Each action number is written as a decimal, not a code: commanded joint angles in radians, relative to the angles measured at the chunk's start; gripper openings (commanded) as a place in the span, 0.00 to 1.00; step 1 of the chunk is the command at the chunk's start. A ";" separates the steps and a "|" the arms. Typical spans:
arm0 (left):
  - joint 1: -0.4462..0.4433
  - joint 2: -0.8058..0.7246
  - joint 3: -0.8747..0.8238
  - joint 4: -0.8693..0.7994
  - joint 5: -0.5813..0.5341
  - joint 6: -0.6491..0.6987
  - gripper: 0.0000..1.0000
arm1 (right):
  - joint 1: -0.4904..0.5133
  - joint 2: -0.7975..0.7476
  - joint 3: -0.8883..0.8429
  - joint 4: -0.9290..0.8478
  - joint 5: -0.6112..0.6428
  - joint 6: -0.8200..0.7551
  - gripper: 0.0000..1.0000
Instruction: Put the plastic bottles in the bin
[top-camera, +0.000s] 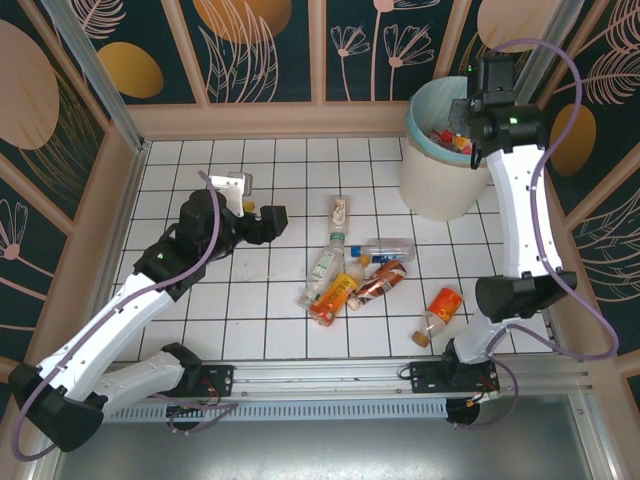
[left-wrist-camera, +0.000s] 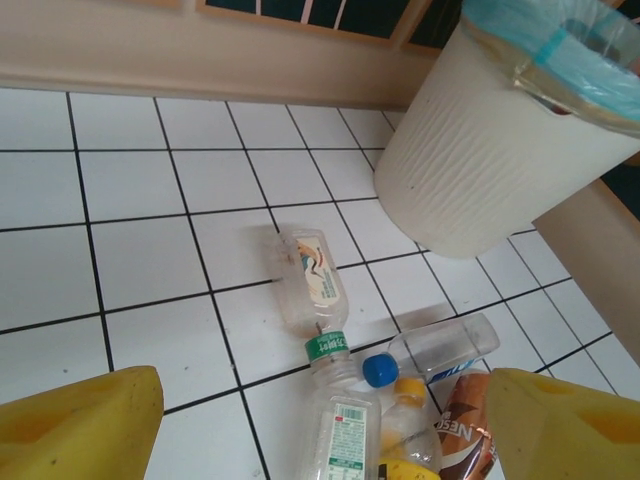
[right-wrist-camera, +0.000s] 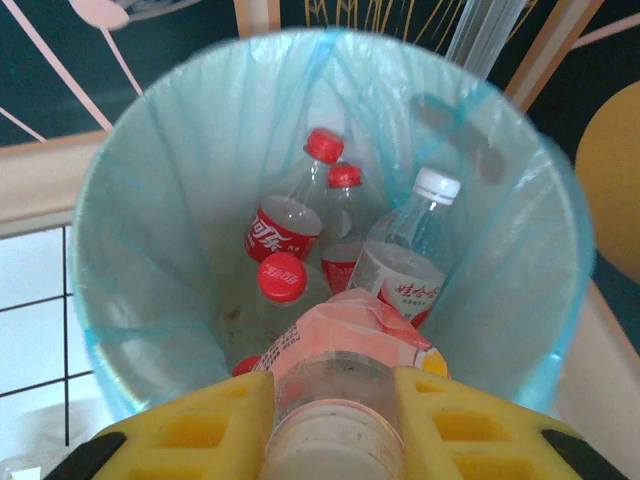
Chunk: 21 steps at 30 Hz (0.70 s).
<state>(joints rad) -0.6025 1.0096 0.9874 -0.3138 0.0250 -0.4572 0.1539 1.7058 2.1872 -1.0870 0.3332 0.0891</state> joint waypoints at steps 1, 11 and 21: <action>-0.002 0.022 0.018 -0.040 -0.007 -0.007 0.84 | -0.028 0.019 0.024 -0.080 -0.081 0.026 0.19; -0.003 0.080 0.027 -0.053 -0.028 -0.034 0.83 | -0.092 0.054 -0.141 -0.003 -0.196 0.030 0.26; -0.002 0.124 0.039 -0.048 -0.030 -0.038 0.83 | -0.139 0.083 -0.293 0.106 -0.237 0.034 0.32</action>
<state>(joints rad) -0.6025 1.1225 0.9936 -0.3569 0.0097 -0.4831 0.0406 1.7119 1.9625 -0.9241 0.0914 0.1173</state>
